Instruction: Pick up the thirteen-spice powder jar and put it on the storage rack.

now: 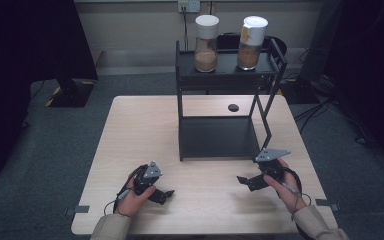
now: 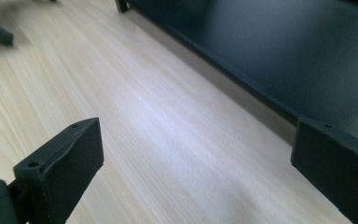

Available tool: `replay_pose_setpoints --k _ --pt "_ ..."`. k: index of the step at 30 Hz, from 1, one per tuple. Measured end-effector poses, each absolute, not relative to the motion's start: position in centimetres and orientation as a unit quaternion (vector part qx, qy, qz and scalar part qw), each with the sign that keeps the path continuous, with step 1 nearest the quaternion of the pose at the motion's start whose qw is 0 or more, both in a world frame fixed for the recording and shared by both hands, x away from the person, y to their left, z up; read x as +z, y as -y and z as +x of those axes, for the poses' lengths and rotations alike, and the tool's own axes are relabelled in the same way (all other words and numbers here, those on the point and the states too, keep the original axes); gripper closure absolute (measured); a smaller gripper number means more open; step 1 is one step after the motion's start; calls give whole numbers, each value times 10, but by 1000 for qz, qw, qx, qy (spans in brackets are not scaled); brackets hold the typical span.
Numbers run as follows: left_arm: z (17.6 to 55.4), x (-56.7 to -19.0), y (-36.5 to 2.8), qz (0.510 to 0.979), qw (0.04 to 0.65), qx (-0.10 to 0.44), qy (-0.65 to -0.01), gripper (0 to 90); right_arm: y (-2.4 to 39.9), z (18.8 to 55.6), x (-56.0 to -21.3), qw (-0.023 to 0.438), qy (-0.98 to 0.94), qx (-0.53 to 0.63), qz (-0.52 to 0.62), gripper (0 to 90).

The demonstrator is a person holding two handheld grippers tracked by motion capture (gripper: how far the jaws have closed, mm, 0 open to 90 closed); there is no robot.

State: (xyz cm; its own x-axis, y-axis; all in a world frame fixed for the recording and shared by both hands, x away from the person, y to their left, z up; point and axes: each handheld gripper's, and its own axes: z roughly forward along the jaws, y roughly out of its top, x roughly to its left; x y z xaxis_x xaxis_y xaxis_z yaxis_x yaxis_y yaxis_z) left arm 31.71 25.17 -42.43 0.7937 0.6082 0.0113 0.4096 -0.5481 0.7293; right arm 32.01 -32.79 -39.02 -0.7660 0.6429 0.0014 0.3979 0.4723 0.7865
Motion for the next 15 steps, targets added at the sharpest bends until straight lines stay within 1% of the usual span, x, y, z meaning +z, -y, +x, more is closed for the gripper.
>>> replay_pose_setpoints --k 8,15 --pt "317 -424 -252 870 375 132 -293 0 326 310 -411 159 -859 381 302 12" --pt "318 -424 -253 869 377 129 -292 1 322 311 -412 152 -872 364 290 15"
